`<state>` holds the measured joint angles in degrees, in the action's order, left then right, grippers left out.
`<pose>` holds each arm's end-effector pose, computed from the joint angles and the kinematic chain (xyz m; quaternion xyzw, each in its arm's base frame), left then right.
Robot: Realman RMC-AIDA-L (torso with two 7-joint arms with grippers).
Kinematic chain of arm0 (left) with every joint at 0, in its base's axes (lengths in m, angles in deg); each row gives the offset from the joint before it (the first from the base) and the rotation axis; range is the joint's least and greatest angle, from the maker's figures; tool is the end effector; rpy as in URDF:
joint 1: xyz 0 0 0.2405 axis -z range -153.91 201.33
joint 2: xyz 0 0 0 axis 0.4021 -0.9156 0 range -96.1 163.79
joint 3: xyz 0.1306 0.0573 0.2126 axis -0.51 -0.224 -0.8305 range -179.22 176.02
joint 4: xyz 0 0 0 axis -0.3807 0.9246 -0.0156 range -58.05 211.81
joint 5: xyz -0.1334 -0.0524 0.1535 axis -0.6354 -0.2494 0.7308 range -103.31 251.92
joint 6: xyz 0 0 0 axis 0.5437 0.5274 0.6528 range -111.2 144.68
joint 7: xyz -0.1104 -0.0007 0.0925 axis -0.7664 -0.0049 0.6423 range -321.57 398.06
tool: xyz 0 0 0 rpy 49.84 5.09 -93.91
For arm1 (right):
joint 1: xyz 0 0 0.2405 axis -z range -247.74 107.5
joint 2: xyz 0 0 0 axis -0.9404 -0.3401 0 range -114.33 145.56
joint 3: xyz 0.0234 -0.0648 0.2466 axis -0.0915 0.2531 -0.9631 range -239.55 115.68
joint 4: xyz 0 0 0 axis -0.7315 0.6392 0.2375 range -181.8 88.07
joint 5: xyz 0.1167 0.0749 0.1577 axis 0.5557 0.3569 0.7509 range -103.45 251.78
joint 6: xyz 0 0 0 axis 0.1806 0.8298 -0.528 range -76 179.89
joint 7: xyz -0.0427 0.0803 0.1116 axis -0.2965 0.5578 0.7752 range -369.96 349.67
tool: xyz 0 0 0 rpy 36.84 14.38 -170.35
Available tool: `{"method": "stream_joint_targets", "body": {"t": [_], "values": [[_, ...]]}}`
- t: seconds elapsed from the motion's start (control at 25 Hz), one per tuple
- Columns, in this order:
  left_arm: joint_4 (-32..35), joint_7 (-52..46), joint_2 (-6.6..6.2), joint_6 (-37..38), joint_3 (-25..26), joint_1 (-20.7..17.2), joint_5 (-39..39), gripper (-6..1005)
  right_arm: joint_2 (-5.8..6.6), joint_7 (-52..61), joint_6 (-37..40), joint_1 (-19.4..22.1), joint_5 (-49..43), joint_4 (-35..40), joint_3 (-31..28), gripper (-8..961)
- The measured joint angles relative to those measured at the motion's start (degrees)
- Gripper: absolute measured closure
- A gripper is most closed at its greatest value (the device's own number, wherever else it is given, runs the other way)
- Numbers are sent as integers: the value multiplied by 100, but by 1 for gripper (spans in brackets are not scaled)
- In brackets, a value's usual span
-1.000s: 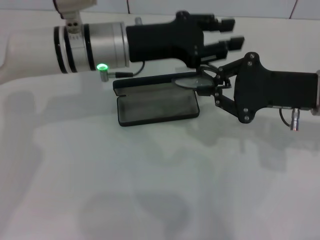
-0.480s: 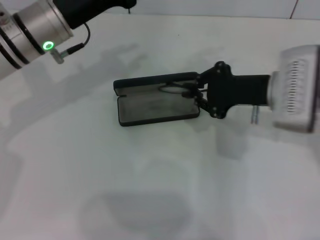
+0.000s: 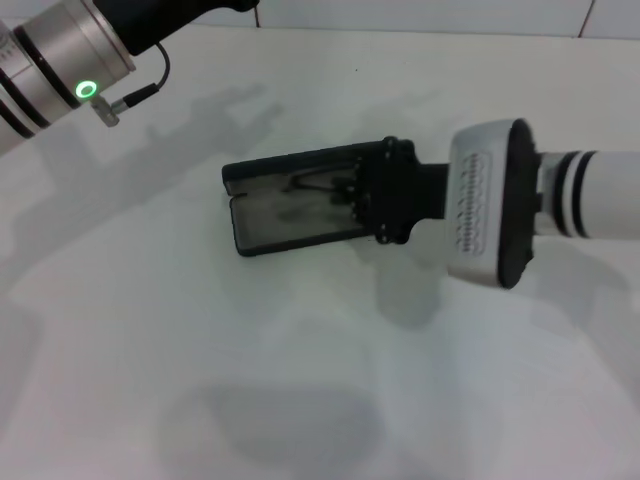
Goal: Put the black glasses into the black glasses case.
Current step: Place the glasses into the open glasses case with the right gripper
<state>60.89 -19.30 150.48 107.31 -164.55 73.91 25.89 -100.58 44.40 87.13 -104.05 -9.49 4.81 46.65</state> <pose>-0.1890 0.4036 0.0229 -0.8340 -0.1377 -0.4670 0.2595 0.1530 0.3713 -0.1043 -0.9451 -0.2204 0.0488 0.2365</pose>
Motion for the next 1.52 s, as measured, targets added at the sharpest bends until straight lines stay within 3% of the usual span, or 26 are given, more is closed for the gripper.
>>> {"method": "stream_joint_targets", "body": {"t": [0.44,1.52], "values": [[5,22,66,-40,-1,77,31,544,1,39,-1632,-78,144,142,1262,759],[44,33,102,-40,0,77,34,543,1,39,-1898,-107,150,187,1690,746]]}}
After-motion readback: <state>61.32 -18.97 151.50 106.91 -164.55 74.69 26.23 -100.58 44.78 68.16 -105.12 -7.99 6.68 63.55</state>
